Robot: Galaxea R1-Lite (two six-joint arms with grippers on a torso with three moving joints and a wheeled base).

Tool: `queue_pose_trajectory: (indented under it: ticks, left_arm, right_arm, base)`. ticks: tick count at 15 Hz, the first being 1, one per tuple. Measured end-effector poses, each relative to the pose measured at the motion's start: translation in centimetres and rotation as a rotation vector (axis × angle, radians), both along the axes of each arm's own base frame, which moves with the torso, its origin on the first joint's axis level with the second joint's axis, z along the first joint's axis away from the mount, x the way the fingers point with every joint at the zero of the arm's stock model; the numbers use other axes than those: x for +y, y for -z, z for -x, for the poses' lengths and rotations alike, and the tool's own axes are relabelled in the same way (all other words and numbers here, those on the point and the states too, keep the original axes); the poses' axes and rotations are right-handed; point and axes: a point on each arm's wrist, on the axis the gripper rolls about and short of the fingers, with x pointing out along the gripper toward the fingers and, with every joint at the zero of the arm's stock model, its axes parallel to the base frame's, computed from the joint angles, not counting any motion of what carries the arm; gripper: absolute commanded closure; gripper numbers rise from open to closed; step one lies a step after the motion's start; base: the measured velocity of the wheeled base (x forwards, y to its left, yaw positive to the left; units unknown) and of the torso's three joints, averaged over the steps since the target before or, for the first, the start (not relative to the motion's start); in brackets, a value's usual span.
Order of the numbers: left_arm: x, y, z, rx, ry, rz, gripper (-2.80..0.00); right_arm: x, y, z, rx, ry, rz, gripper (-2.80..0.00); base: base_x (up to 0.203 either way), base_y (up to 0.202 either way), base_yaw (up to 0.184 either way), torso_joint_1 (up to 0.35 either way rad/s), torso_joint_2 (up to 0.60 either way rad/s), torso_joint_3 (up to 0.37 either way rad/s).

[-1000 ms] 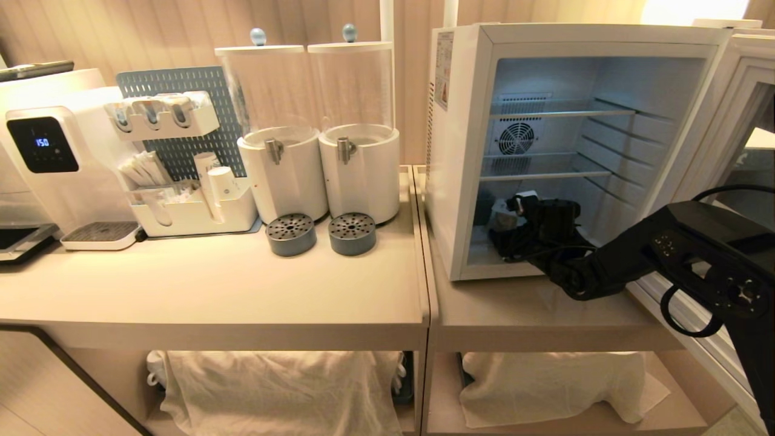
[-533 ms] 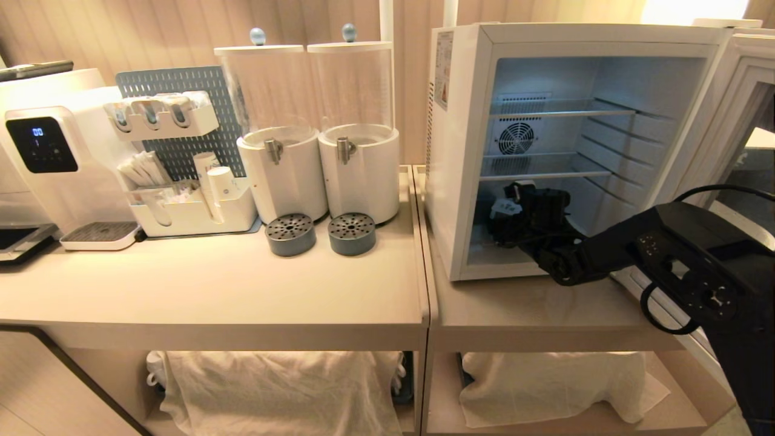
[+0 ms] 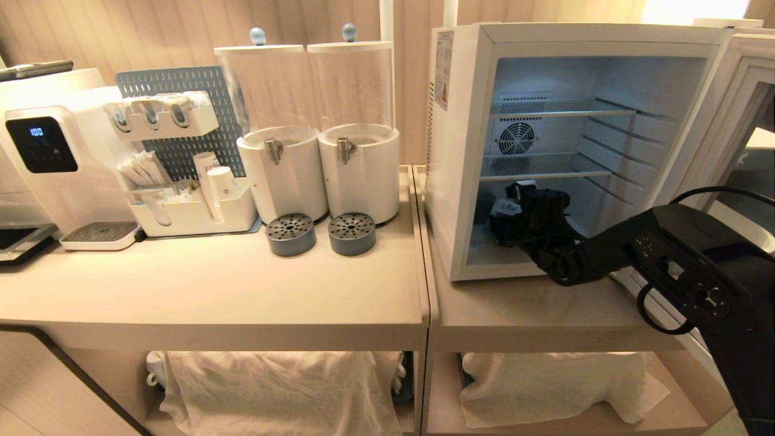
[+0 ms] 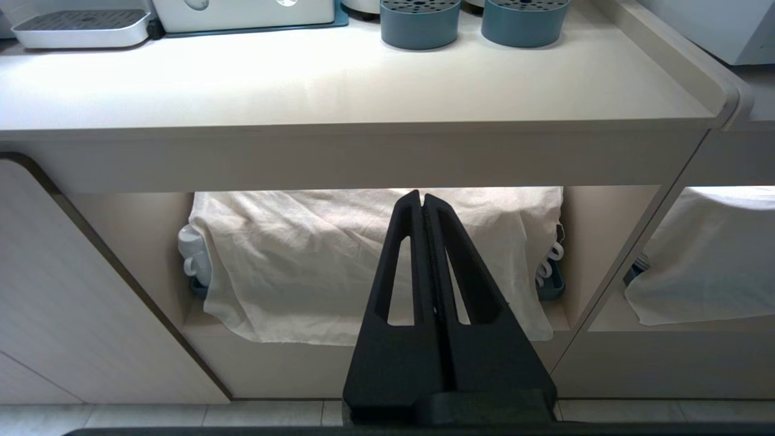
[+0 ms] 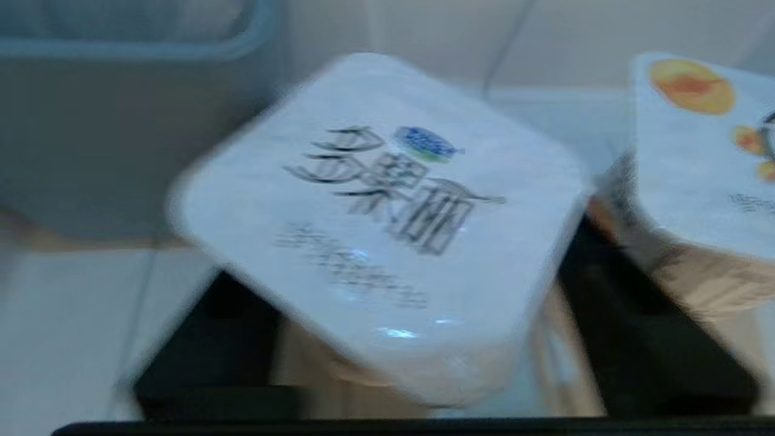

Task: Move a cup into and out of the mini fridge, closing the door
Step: Take the yoghurt out of the freezer, then place the yoghurt on the table

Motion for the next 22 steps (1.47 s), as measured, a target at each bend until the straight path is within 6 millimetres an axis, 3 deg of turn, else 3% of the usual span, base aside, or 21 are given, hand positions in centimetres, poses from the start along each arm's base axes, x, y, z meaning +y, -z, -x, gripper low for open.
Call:
queue_pose_trajectory:
  ticks: [6, 10, 14, 18, 20, 22]
  left_arm:
    - [0.0, 0.0, 0.0, 0.000, -0.001, 0.000, 0.00]
    - [0.0, 0.0, 0.0, 0.000, 0.000, -0.001, 0.00]
    - [0.0, 0.0, 0.0, 0.000, 0.000, -0.002, 0.00]
    - [0.0, 0.0, 0.0, 0.000, 0.001, -0.003, 0.00]
    - [0.0, 0.0, 0.0, 0.000, 0.001, -0.001, 0.00]
    - [0.0, 0.0, 0.0, 0.000, 0.000, -0.003, 0.00]
  right_arm:
    - [0.0, -1.1, 1.5, 0.016, -0.010, 0.001, 0.00]
    - [-0.3, -3.5, 4.9, 0.036, -0.031, 0.000, 0.00]
    - [0.1, -7.4, 12.4, 0.005, -0.065, 0.005, 0.00]
    - [-0.1, -13.8, 22.2, -0.105, -0.010, 0.006, 0.00]
    - [-0.9, -16.9, 27.9, -0.158, 0.076, 0.011, 0.00]
    - [-3.1, -18.5, 33.0, -0.182, 0.231, 0.023, 0.00]
  base:
    - [0.000, 0.000, 0.000, 0.000, 0.00, 0.000]
    - [0.000, 0.000, 0.000, 0.000, 0.00, 0.000]
    - [0.000, 0.000, 0.000, 0.000, 0.00, 0.000]
    - [0.000, 0.000, 0.000, 0.000, 0.00, 0.000]
    - [0.000, 0.000, 0.000, 0.000, 0.00, 0.000]
    - [0.000, 0.000, 0.000, 0.000, 0.00, 0.000]
